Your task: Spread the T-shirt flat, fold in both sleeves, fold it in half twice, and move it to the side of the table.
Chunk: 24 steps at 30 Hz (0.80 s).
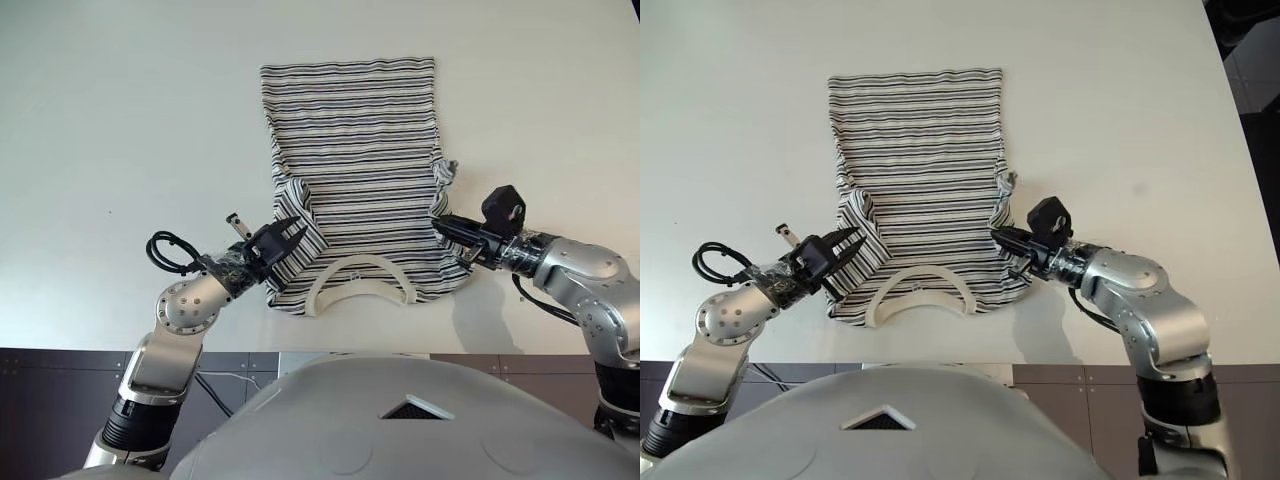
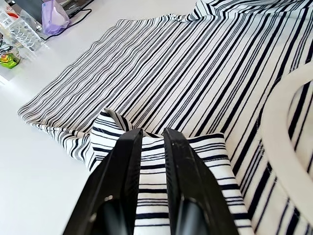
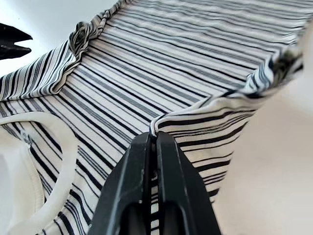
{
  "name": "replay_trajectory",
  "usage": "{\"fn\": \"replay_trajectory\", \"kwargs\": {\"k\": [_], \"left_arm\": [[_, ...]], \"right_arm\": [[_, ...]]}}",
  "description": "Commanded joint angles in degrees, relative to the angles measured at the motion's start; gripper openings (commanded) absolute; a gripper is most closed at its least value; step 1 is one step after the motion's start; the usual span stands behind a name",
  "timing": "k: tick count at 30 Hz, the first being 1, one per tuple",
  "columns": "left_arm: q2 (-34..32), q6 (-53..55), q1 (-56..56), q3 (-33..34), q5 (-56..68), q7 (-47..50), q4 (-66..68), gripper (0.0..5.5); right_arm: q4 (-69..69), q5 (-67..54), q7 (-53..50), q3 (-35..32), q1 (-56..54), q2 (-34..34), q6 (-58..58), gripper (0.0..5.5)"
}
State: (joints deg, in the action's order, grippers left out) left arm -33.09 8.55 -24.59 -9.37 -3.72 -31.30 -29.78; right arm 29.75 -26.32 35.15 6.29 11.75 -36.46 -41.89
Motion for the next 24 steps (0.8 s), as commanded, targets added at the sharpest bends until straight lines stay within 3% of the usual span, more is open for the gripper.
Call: {"fn": "replay_trajectory", "kwargs": {"k": [1,5,7,12,17,21,24], "left_arm": [[-1.3,-0.3,1.6,-0.4,-0.7,-1.6,0.4,0.8],[-1.8,-1.1,2.0,-0.8,-1.7,-2.0,0.8,0.8],[-2.0,-1.8,2.3,-1.3,-2.6,-2.3,0.7,0.8],[-3.6,-3.9,1.1,-0.8,-4.4,-2.5,-0.3,0.8],[-8.1,-11.2,-5.9,4.5,-5.7,-2.4,-0.1,0.8],[-9.3,-17.5,-12.1,4.4,-7.1,-2.4,-0.8,0.8],[-11.7,-25.6,-17.7,8.7,-6.6,-2.9,0.4,0.8]], "right_arm": [[-0.7,3.2,-0.2,4.7,-1.2,1.2,1.7,0.13],[-2.2,5.4,-2.2,5.7,-2.2,3.8,3.4,0.36],[-2.2,6.1,-2.9,5.5,-2.7,4.4,3.9,0.83],[0.5,0.1,-0.3,0.2,-3.0,4.3,1.2,0.83],[-3.7,-3.6,7.3,-14.4,1.1,-4.3,4.0,0.83],[-3.6,-1.8,15.5,-15.4,10.9,-9.3,9.3,0.83],[-4.5,2.0,19.0,-14.1,16.3,-10.8,15.4,0.83]]}}
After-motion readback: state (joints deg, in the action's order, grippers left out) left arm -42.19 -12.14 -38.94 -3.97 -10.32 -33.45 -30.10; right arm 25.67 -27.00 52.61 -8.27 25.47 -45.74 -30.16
